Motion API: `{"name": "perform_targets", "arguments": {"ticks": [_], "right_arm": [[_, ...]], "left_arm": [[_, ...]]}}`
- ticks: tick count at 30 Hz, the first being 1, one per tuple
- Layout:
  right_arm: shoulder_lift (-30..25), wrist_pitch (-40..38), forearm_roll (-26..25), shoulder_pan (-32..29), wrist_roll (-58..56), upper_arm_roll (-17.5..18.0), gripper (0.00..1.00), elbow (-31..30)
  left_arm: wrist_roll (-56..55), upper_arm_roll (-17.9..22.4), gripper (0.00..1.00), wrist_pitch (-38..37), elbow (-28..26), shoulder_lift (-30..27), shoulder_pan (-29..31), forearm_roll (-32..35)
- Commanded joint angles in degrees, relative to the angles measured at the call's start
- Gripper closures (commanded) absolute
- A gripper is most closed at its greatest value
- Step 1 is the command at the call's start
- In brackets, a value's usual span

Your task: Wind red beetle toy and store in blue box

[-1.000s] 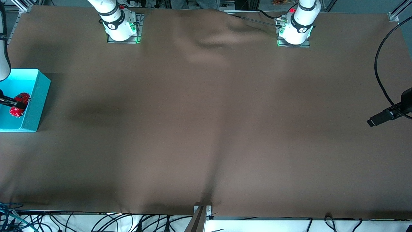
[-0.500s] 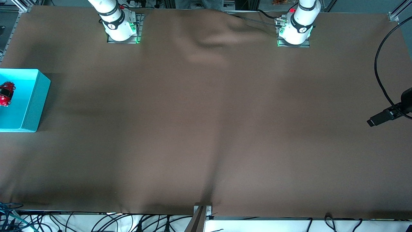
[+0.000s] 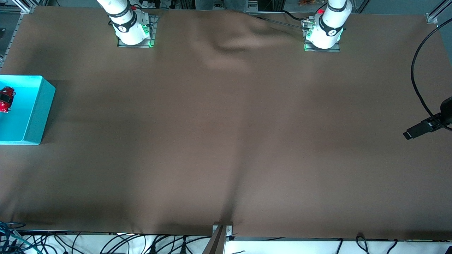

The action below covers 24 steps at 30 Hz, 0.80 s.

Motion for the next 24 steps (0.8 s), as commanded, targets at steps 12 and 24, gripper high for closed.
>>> {"name": "perform_targets", "arguments": {"ticks": [12,24], "right_arm": [[0.69,0.98,0.95,-1.28,-0.96,1.35,0.17,0.88],[-0.98,0.45,0.95,-1.19,-0.7,1.61,0.0,0.97]], "left_arm": [[1.42,0.01,0.0,-0.09,0.82,0.11,-0.06,0.95],[1.42,0.01,0.0,-0.09,0.82,0.1,-0.15,0.95]]}}
